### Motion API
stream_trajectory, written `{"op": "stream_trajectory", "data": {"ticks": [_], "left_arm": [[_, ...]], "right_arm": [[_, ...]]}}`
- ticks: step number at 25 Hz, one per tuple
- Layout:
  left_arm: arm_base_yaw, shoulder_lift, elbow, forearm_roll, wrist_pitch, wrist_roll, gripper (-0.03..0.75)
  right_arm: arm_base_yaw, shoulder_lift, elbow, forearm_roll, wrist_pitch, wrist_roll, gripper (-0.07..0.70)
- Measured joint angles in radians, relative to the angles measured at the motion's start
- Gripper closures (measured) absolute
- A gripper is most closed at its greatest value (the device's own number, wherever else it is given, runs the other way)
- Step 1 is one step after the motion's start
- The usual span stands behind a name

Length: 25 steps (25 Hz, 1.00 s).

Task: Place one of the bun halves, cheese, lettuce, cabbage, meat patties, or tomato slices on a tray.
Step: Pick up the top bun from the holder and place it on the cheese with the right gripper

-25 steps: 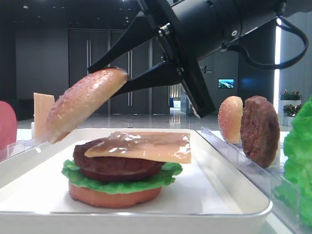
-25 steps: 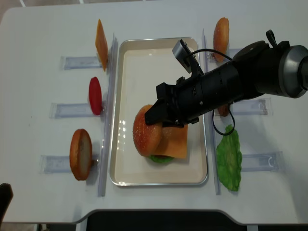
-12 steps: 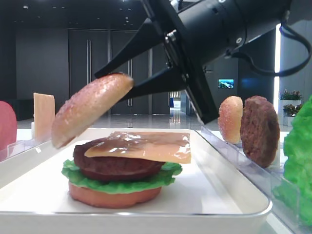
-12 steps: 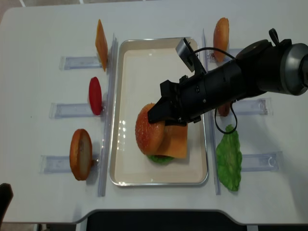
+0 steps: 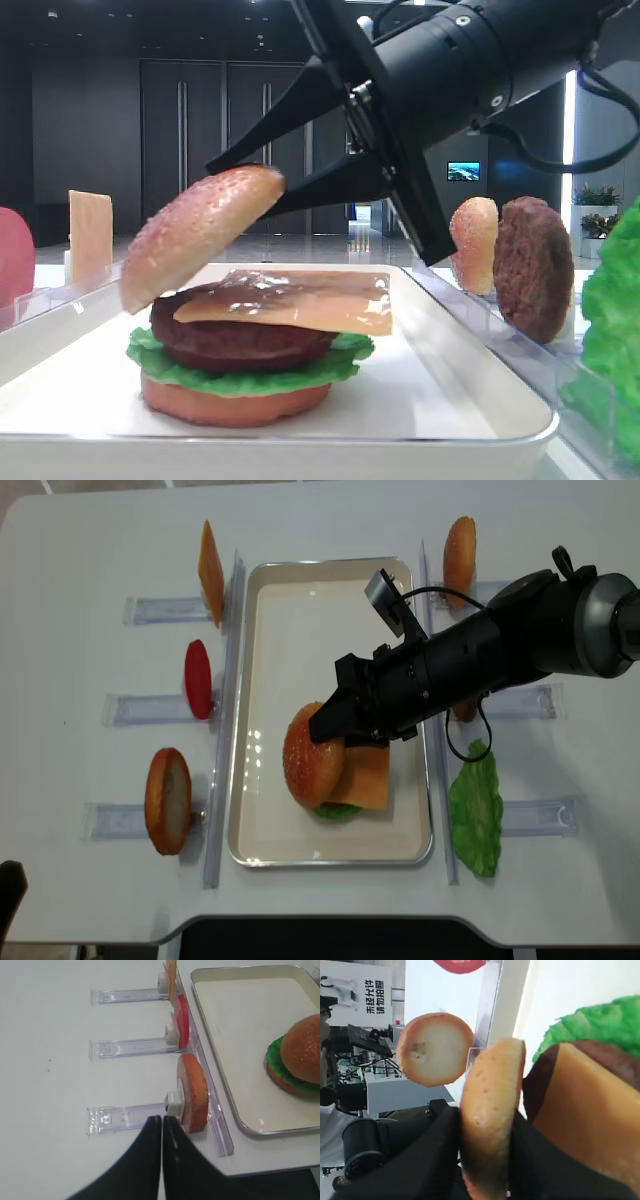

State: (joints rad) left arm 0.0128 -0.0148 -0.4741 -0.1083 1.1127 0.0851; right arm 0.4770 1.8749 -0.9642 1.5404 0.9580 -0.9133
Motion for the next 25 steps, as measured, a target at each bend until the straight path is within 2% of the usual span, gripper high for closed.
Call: {"op": "stream_trajectory", "data": {"ticks": [6,25], "left_arm": [[0.000,0.000,0.000,0.000,0.000,0.000,0.715],[0.000,0.000,0.000,0.000,0.000,0.000,0.715]], "right_arm": [[-0.038,0.000,0.000,0.000,0.026,0.000,0.429],[-0.038,0.032,0.000,0.007,0.047,-0.008,0.426]]}}
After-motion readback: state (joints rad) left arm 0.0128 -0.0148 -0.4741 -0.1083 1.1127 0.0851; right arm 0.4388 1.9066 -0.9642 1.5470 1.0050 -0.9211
